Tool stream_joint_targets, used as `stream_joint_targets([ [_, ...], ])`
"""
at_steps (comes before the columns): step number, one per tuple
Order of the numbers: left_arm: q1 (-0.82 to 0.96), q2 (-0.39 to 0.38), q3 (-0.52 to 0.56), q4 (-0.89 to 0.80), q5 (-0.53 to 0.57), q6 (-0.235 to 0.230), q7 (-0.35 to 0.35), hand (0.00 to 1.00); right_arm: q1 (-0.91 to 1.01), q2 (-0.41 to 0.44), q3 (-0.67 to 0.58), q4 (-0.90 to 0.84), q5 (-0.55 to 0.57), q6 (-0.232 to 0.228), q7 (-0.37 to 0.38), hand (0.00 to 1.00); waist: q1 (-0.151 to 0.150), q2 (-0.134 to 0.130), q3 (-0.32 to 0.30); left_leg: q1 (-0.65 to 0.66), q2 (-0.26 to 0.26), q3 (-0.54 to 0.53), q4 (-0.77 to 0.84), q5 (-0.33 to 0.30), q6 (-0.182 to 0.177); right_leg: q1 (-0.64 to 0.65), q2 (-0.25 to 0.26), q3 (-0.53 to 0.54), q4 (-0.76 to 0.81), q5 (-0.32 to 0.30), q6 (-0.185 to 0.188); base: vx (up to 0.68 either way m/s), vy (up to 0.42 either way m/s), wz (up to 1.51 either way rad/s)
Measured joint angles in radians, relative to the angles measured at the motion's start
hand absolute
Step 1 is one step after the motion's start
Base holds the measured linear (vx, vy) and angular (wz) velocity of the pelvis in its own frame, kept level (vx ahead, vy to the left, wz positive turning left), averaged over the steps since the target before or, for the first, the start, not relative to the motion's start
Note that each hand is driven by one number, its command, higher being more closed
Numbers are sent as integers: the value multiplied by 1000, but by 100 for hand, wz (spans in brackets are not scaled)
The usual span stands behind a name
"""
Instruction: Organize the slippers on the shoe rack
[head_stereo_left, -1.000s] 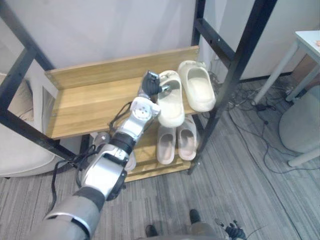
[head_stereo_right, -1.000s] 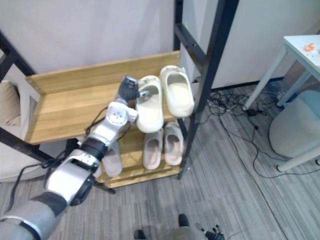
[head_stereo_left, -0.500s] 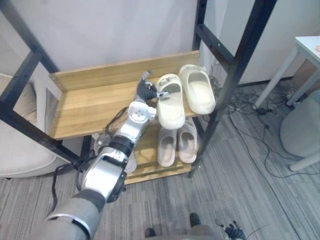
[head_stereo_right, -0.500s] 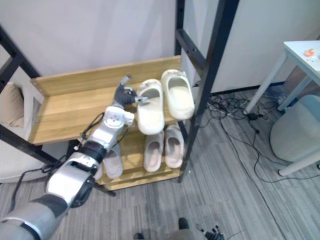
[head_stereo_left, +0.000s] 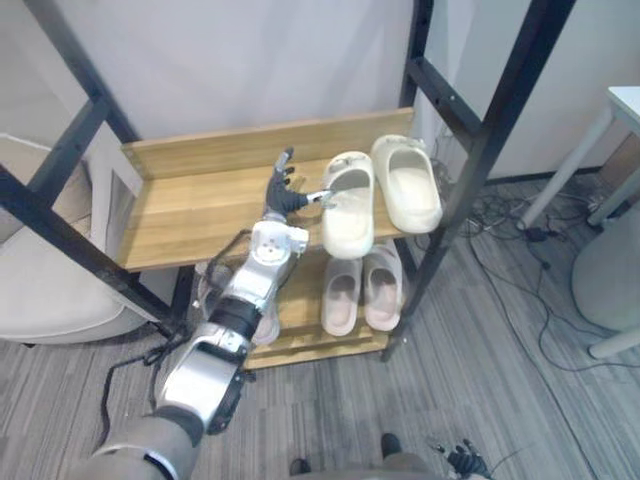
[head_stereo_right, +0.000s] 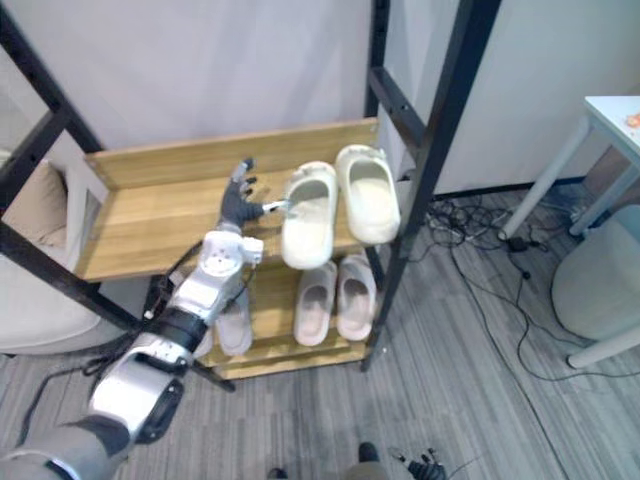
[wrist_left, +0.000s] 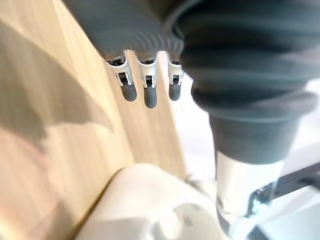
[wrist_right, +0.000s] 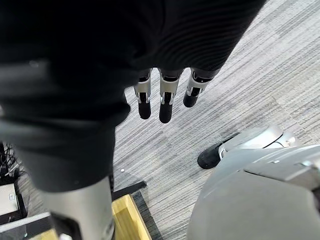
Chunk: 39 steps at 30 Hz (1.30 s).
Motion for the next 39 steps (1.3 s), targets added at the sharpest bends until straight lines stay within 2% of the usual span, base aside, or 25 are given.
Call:
stream_joint_targets([
  [5, 144, 2, 3, -167, -62, -28, 2, 0, -3, 3, 22, 20, 18, 4, -1, 0, 13, -23, -15, 2, 2, -24, -4, 8, -1, 16, 0, -24, -14, 3, -4, -35, -36, 13],
  [11, 262, 1, -38, -257, -119, -40, -21, 0, -17, 2, 32, 42, 18, 11, -3, 0, 25, -38, -24, 13, 0, -38, -9, 9, -1, 36, -1, -39, -26, 3, -4, -16, -24, 8],
  [15, 308, -29, -114, -260, -139, -45, -56, 0, -24, 2, 38, 46, 18, 11, -10, 0, 28, -40, -25, 14, -2, -56, -9, 11, 0, 51, -3, -58, -33, 3, -4, -14, -25, 11],
  [22, 325, -73, -165, -260, -139, -53, -85, 0, -42, 2, 41, 79, 19, 11, -29, 0, 30, -47, -31, 16, 0, -79, -9, 13, -1, 67, -2, -84, -40, 1, -6, -25, -31, 11],
  [33, 312, -88, -257, -250, -138, -61, -90, 0, -44, 6, 43, 80, 19, 11, -37, 0, 28, -63, -42, 12, -1, -80, -9, 13, -1, 68, -2, -86, -48, 1, -6, -3, -2, 0],
  [39, 243, -118, -299, -170, -138, -59, -87, 0, -48, 12, 49, 80, 19, 11, -38, 0, 25, -65, -43, 12, 0, -79, -9, 13, -1, 67, -2, -86, -49, 1, -6, -11, -7, 0],
])
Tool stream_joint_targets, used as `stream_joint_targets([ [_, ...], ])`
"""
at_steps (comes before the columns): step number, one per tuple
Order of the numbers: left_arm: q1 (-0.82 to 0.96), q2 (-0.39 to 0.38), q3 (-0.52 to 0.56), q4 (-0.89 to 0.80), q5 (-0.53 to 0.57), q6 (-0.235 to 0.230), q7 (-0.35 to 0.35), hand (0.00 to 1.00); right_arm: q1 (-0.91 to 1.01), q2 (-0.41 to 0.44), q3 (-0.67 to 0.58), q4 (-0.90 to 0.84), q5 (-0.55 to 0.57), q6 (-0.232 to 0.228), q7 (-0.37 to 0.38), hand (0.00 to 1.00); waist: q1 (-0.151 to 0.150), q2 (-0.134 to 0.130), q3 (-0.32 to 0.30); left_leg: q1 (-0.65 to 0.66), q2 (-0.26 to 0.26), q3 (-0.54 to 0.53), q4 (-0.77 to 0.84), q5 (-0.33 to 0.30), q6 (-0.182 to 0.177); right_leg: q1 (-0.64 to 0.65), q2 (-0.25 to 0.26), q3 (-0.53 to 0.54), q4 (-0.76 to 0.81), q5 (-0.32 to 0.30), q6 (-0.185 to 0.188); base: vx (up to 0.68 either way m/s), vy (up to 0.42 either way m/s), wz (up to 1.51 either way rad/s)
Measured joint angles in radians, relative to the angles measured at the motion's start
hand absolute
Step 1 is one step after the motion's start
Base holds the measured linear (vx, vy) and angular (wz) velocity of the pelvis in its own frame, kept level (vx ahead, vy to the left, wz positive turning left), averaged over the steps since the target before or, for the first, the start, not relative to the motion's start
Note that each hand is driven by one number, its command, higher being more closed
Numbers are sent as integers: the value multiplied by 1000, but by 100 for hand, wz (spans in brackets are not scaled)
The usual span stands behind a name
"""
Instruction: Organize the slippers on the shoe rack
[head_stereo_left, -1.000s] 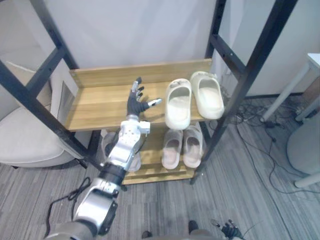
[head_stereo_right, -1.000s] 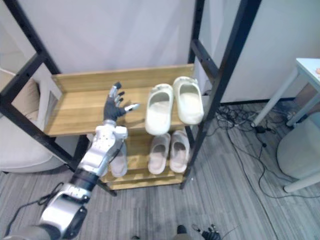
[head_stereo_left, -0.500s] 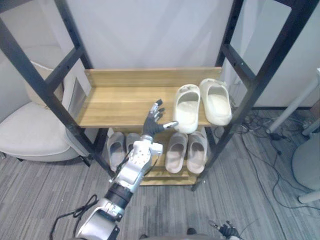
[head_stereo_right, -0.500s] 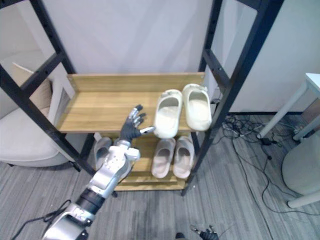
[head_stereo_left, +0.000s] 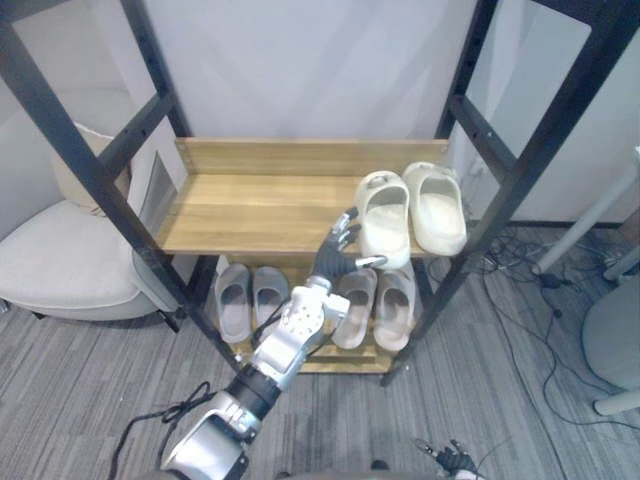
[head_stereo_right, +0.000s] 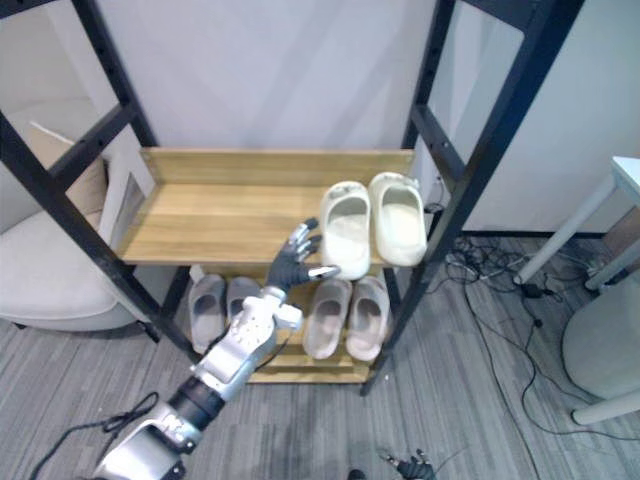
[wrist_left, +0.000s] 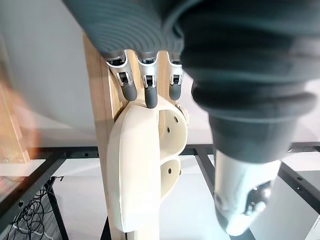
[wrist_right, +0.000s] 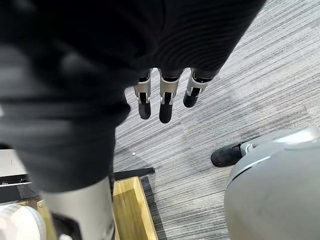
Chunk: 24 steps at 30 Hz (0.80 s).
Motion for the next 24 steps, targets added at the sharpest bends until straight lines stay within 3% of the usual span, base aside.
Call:
stream_joint_targets([
  [13, -158, -2, 64, 182, -11, -1, 66, 0, 2, 0, -2, -1, 0, 0, -4, 0, -9, -3, 1, -7, 3, 32, 0, -5, -7, -17, 4, 30, -12, 9, -1, -7, -8, -7],
  [24, -198, 2, 100, 225, -11, -1, 74, 0, -15, 16, -19, -4, -1, 0, -18, 0, -18, -1, 1, -14, 11, 55, 0, -10, -13, -36, 15, 53, -12, 12, -3, -10, -24, -6],
])
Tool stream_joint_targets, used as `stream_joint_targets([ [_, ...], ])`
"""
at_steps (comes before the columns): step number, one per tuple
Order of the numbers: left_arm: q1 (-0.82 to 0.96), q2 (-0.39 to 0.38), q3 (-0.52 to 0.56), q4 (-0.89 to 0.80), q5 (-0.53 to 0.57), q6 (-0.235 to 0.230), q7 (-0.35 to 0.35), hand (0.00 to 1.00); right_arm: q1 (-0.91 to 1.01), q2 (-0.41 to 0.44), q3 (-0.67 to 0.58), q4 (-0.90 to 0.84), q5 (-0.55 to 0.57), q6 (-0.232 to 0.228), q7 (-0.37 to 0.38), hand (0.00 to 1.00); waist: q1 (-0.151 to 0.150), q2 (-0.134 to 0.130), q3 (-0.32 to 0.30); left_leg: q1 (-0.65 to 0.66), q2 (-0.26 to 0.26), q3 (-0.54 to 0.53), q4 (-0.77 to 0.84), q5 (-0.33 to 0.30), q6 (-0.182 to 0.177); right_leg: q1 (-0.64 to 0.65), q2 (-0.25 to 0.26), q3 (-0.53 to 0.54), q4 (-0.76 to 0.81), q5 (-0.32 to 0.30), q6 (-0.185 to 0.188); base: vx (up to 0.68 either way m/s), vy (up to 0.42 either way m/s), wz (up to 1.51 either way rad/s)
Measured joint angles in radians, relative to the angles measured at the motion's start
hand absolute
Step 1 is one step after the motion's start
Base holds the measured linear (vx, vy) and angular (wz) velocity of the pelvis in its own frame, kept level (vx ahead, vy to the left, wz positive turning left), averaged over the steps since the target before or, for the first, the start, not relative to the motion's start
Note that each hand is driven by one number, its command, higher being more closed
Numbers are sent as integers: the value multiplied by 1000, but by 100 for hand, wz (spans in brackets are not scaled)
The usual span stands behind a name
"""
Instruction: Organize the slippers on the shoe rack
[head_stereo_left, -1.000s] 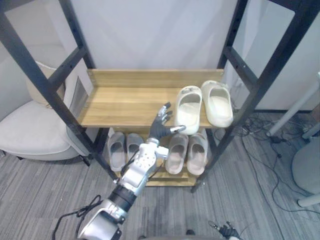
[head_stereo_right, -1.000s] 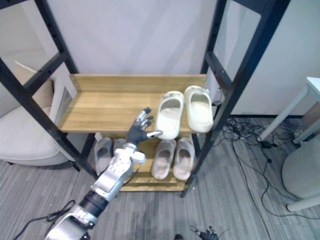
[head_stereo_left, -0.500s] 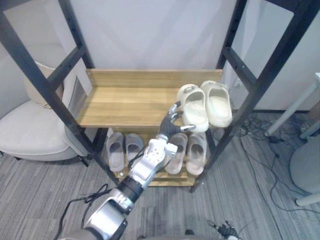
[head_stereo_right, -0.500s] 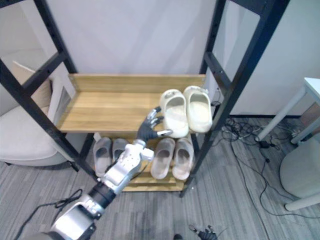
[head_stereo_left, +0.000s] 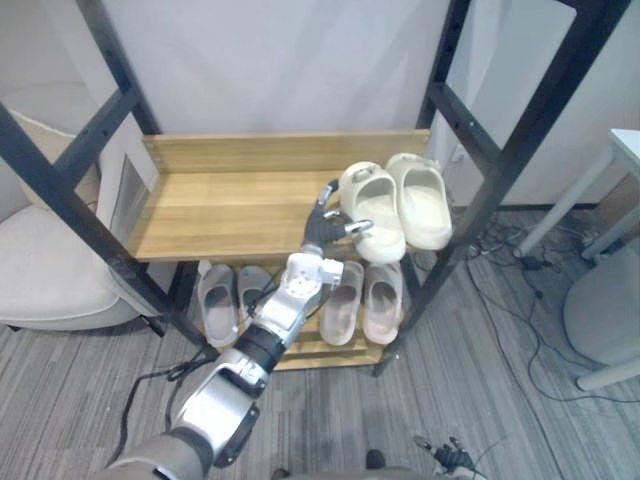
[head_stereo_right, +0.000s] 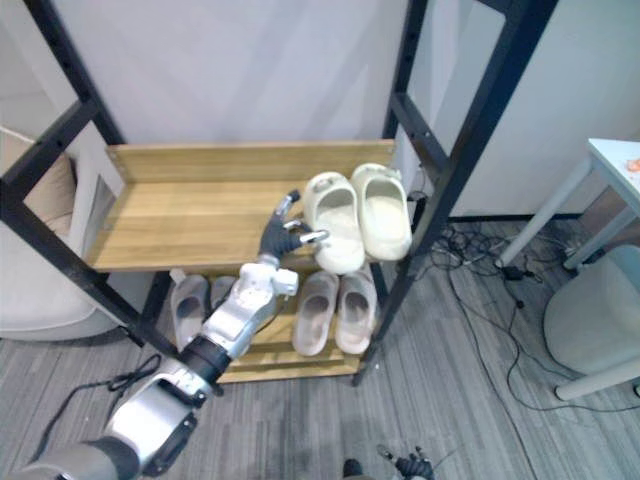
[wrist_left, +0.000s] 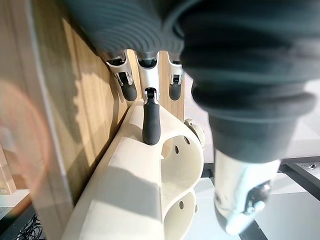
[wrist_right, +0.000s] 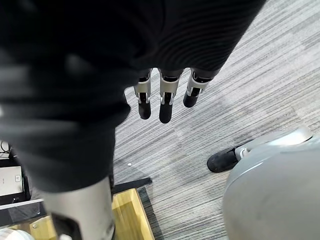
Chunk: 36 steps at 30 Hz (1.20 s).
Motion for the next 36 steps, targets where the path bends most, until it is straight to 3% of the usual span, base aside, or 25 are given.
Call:
stream_joint_targets([
  [15, -36, -9, 10, 41, 6, 4, 14, 0, 0, 1, -12, -3, 0, 0, 0, 0, -3, 13, 0, 0, 2, 2, 0, 0, 0, -1, 1, 2, 0, 1, -1, -12, -14, 0],
  [19, -31, -2, 18, 16, 22, 28, 13, 0, -1, 1, -12, -4, 0, 0, 0, 0, -1, 14, 1, 0, 1, 1, 0, 0, 0, 2, 1, 1, 0, 2, -3, -24, -26, 0],
  [30, 185, 70, 28, -365, 63, 37, -41, 0, -42, -11, 17, -3, 1, 2, 20, 0, 18, 41, -2, 0, 2, -11, 18, 1, 1, 5, 2, -4, 27, -2, -10, -11, -3, 2],
  [36, 381, 92, 21, -511, 7, 14, -115, 0, -26, -29, 41, 1, 1, 7, 28, 0, 49, 42, -4, 16, 9, -22, 17, 4, 4, 5, 3, -14, 58, -22, -18, -75, -23, 4],
])
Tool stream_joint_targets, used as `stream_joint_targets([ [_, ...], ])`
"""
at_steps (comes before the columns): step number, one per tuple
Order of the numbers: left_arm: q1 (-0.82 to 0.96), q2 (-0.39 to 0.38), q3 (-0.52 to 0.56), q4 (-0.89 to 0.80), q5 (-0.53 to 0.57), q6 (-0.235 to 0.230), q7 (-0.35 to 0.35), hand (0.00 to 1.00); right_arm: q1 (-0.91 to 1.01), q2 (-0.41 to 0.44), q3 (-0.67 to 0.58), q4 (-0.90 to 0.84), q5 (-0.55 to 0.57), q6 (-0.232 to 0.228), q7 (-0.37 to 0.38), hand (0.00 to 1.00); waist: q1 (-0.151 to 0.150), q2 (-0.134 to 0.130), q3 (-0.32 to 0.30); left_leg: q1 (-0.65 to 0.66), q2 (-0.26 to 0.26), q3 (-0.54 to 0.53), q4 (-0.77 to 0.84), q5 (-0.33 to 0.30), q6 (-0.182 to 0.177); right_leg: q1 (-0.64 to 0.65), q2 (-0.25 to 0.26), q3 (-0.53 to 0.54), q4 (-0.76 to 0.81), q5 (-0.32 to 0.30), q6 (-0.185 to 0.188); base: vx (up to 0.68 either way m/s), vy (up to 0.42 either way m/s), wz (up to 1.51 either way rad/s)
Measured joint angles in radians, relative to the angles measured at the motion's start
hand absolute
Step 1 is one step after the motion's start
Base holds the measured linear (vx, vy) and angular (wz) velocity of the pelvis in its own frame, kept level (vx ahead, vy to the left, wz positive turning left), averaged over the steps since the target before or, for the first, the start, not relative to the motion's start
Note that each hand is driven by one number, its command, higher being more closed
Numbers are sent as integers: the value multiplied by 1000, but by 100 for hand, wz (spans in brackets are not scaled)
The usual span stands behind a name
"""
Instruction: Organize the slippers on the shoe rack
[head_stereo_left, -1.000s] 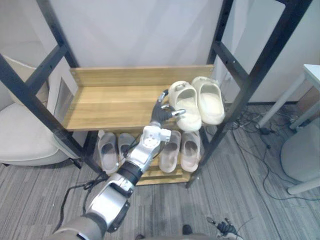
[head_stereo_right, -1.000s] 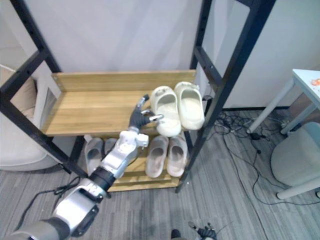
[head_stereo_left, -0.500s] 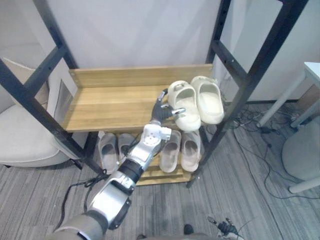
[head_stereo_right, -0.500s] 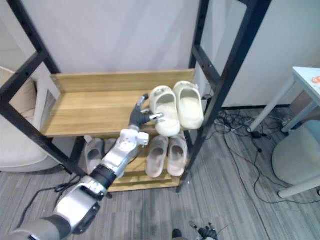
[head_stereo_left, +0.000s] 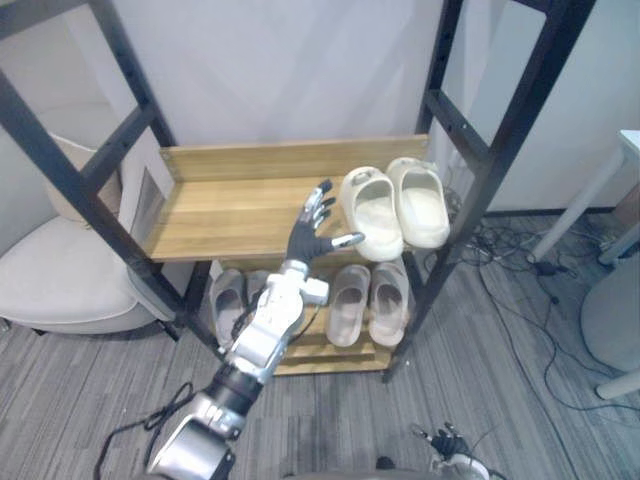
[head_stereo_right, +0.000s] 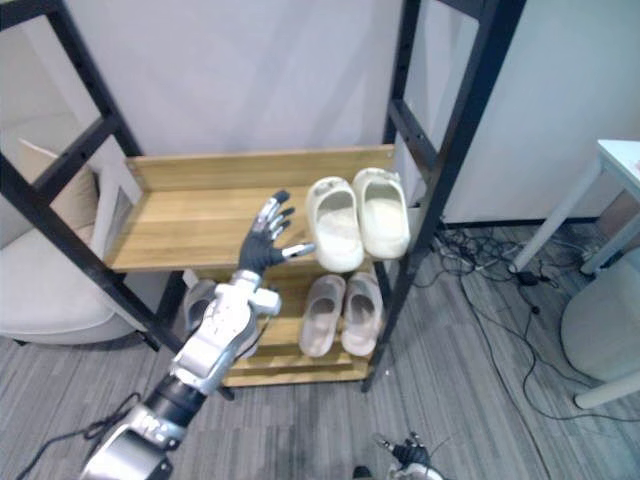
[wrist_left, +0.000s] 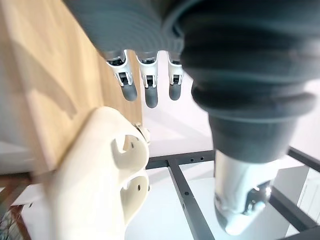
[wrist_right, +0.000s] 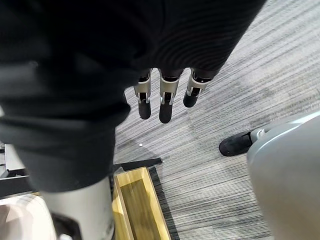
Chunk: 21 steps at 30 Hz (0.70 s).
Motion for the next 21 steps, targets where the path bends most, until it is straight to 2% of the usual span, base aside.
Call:
stream_joint_targets([
  [4, 119, 31, -72, -51, -88, -8, -83, 0, 8, 1, 8, 2, 1, 1, 3, 0, 12, -7, -5, 2, 0, -4, 0, 2, 0, 0, -1, -3, 7, -2, 2, -36, -8, 2],
  [10, 288, 54, -126, -44, -138, -11, -194, 0, 29, 2, 10, 7, 2, 1, 12, 0, 17, -31, -25, 18, 1, -16, -1, 2, 0, 23, -1, -14, 6, -5, 7, 8, -7, 5],
  [13, 320, 70, -148, 75, -137, -9, -231, 0, 27, 2, 10, 25, 2, 1, 20, 0, 19, -36, -28, 25, 0, -22, 0, 2, 0, 32, -1, -18, 6, -8, 8, 0, -8, 5],
  [21, 342, 47, -127, 535, 57, 30, -240, 0, 27, 2, 18, 45, 10, -2, 22, 0, 20, -47, -26, 55, -3, -27, 3, 0, -2, 61, -1, -18, 7, -15, 9, -6, -1, 1],
])
